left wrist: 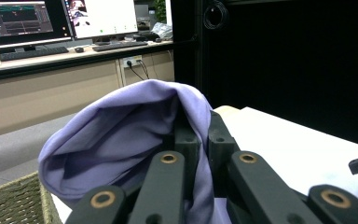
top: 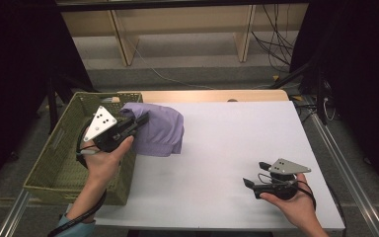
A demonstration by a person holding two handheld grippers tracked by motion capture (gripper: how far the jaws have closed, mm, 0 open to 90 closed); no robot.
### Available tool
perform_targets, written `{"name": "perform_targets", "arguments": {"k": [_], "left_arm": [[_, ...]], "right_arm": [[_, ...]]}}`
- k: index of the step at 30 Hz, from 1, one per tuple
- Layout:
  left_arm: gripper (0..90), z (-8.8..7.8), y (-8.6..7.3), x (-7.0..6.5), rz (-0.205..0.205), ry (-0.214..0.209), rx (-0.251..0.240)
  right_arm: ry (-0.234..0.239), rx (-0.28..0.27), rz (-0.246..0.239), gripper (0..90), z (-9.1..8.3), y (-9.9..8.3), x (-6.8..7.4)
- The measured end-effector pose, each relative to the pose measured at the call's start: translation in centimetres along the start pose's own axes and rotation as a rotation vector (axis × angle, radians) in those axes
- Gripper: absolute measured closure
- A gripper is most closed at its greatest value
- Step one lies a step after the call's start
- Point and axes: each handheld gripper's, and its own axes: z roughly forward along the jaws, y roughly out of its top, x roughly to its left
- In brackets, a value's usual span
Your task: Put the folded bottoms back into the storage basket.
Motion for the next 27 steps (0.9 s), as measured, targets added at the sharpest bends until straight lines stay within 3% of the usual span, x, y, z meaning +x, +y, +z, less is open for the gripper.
{"name": "perform_targets", "arguments": {"k": [27], "left_arm": [[85.9, -0.91, 0.58, 0.97, -0.011, 0.024, -0.01]], "right_arm": [[0.003, 0.002, 0.001, 18.0, 0.03, -0.02, 0.0]]}}
